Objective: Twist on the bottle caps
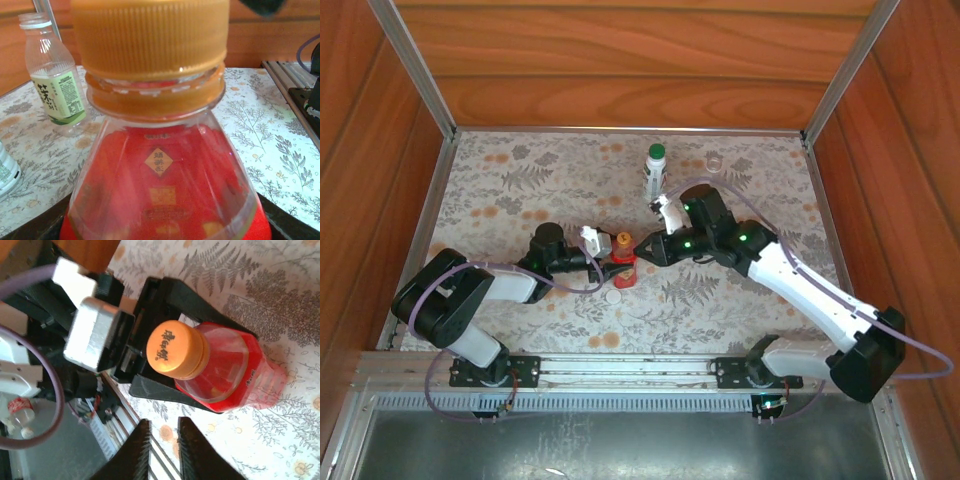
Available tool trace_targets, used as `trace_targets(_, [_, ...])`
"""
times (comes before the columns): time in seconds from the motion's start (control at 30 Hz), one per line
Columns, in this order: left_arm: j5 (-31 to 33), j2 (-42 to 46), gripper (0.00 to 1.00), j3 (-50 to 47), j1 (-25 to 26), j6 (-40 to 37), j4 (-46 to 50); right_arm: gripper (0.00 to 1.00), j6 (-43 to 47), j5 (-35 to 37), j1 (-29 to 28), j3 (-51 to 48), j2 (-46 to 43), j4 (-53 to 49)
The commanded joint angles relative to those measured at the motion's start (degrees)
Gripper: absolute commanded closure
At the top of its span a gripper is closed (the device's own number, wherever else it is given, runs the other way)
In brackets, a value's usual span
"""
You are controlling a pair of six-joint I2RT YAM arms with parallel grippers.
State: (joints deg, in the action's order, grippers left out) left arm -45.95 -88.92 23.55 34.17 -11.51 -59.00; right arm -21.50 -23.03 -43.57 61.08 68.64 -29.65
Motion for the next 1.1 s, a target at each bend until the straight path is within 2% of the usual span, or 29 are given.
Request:
trace_targets(0.0, [-2.36,1.02,0.36,0.38,-0.17,1.08,2.05,0.56,8.89,3.15,-0.13,0.96,-1.84,1.33])
trace_targets(0.1, [-4.55,3.46,0.36,0.53,-0.15,1.96,2.05,0.35,21.01,-0.9,-0.11,0.88,-2.75,2.4])
trace_targets(0.17, [-5.8,5.31,0.36,0.85,-0.1,2.65,2.13,0.29,30.82,-4.39,-0.14,0.85,-3.41,2.73])
trace_targets(0.27, [-8.77,7.89,0.36,1.38,-0.13,4.19,2.56,0.26,41.29,-6.09,-0.11,2.4,-3.23,1.84])
trace_targets(0.4, [-12.41,10.18,0.36,2.3,0.3,6.14,2.99,0.28,48.43,-8.71,-0.02,8.55,-0.2,-4.1])
trace_targets(0.5, [-14.23,11.5,0.36,2.47,0.51,6.82,3.36,0.33,50.61,-12.16,-0.02,12.25,2.26,-7.51])
trace_targets(0.87, [-16.62,14.15,0.36,2.93,1.51,8.04,4.33,0.53,51.07,-19.41,-0.13,17.92,8.53,-8.48])
trace_targets(1.07, [-16.69,14.95,0.36,2.73,1.51,8.04,5.03,0.55,52.39,-20.34,-0.15,19.31,10.18,-9.93])
